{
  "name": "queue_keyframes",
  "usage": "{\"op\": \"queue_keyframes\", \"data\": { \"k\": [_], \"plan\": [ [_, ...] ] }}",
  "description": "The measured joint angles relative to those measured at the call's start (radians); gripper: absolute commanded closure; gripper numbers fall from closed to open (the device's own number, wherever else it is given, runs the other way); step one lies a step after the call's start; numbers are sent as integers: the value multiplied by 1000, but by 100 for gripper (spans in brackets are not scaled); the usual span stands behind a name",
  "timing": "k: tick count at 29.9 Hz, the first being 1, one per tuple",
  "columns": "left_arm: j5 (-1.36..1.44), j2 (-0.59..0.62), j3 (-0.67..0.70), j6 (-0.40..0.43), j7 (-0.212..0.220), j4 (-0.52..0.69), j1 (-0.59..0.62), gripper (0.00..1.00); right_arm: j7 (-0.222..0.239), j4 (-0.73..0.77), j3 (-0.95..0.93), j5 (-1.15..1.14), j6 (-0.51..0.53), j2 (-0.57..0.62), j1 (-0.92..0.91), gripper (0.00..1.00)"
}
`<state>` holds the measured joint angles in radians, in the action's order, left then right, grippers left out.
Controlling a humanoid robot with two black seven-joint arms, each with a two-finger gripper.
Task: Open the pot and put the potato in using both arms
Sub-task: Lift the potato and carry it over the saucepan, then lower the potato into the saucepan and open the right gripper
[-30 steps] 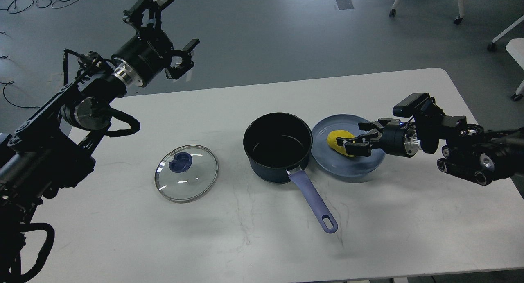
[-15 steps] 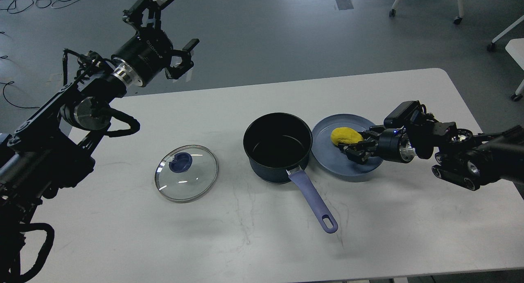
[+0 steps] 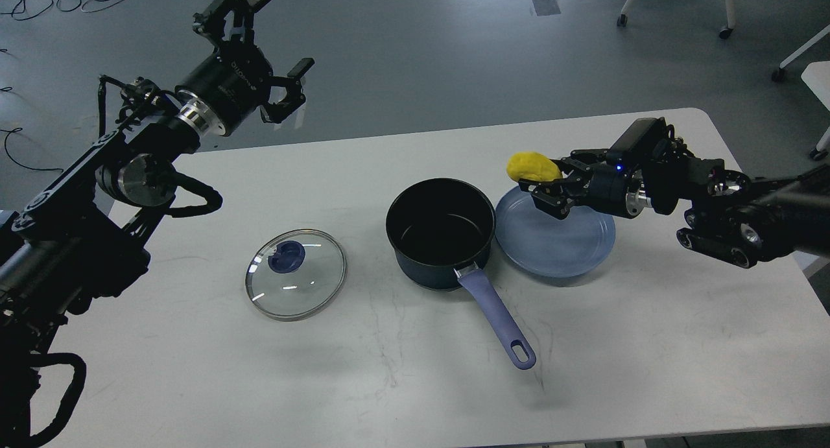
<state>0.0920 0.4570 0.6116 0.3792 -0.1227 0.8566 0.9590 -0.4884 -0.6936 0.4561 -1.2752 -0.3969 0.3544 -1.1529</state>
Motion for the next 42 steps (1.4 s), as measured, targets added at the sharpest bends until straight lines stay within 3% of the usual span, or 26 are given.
{"op": "queue_keyframes", "data": {
  "k": [7, 14, 19, 21, 36, 40, 42],
  "plan": [
    [1, -2, -1, 1, 0, 1, 2, 0, 0, -86, -84, 4, -8, -2, -97, 69],
    [1, -3, -1, -1, 0, 1, 2, 0, 0, -85, -85, 4, -7, -103, -19, 62],
    [1, 0, -1, -2, 0, -1, 2, 0, 0, -93, -77, 3, -7, -126, 51, 39],
    [1, 0, -1, -2, 0, -1, 2, 0, 0, -95, -76, 2, -7, -127, 60, 0],
    [1, -3, -1, -1, 0, -1, -2, 0, 0, -156, -191, 59, -6, -93, 33, 0],
    [0, -11, -1, -7, 0, -3, -6, 0, 0, -202, -348, 316, 28, -51, 21, 0],
    [-1, -12, 1, -7, -8, -4, -12, 0, 0, -230, -435, 507, 97, -33, 17, 0]
  ]
}}
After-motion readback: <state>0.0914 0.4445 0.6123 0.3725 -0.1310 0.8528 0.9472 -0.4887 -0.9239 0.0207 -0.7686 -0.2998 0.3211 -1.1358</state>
